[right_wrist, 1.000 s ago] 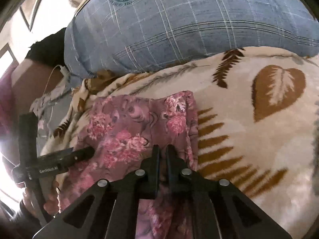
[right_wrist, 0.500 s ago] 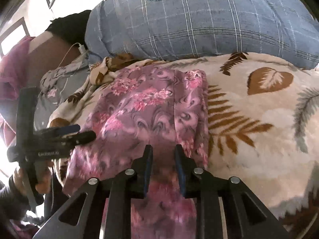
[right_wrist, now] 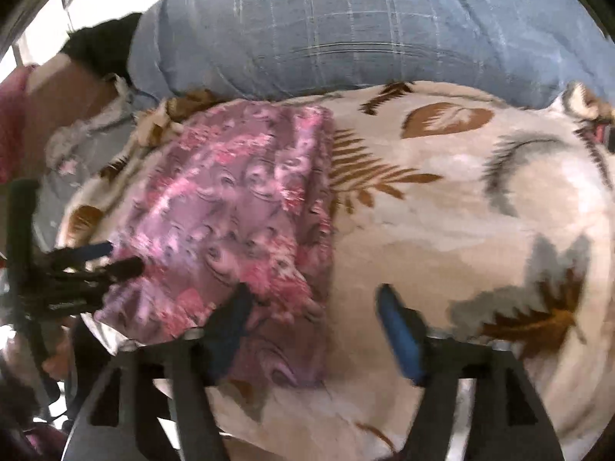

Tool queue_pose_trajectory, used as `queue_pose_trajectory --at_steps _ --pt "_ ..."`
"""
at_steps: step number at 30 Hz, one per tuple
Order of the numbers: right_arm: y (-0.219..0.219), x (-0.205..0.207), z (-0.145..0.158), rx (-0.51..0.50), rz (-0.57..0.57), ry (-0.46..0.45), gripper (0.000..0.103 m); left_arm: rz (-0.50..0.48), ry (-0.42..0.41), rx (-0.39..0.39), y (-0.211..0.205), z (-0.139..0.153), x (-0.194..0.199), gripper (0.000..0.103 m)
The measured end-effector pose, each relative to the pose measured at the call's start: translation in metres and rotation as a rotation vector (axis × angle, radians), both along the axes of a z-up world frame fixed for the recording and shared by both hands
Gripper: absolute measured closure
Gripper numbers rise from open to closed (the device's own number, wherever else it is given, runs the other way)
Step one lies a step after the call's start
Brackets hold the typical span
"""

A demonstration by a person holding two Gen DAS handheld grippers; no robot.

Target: Fold small clothes

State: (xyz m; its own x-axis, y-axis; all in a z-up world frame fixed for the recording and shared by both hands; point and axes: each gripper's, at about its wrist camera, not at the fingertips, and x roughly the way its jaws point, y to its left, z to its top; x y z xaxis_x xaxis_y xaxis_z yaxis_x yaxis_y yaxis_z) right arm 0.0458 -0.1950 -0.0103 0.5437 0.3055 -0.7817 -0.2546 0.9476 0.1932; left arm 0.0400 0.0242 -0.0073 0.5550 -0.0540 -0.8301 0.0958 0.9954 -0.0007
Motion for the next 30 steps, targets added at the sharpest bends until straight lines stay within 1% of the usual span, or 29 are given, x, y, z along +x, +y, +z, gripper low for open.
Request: queue_pose_trajectory --at_steps 2,4,7,9,12,15,20,26,30 --pt "0.004 -0.007 0.005 -0.055 0.016 -0.01 0.024 -0.006 -0.017 -0.01 0.0 0.002 -0.006 0.016" --pt "0.008 -0.015 0.01 -0.114 0.008 -0.043 0.016 -0.006 -0.038 -0.012 -0.001 0.004 -0.012 0.016" --pt "0.012 -0.023 0.017 -0.136 -0.009 -0.081 0.006 -0.001 -0.081 0.011 -0.001 0.009 -0.021 0.016" --pt "0.011 -0.027 0.021 -0.149 -0.032 -0.105 0.003 0.005 -0.102 0.039 0.0 0.011 -0.026 0.015" --pt "0.011 -0.028 0.025 -0.183 -0.068 -0.119 0.002 0.021 -0.133 0.055 0.007 0.016 -0.033 0.014" --pt "0.007 -0.028 0.028 -0.207 -0.093 -0.116 0.002 0.049 -0.148 0.03 0.016 0.019 -0.038 0.014" --pt "0.008 -0.033 0.035 -0.248 -0.11 -0.149 0.002 0.082 -0.154 0.019 0.02 0.022 -0.045 0.013" --pt "0.012 -0.04 0.04 -0.279 -0.098 -0.175 0.001 0.072 -0.177 0.067 0.01 0.025 -0.055 0.013" --pt "0.011 -0.044 0.042 -0.277 -0.1 -0.183 0.001 0.06 -0.188 0.095 0.001 0.028 -0.06 0.013"
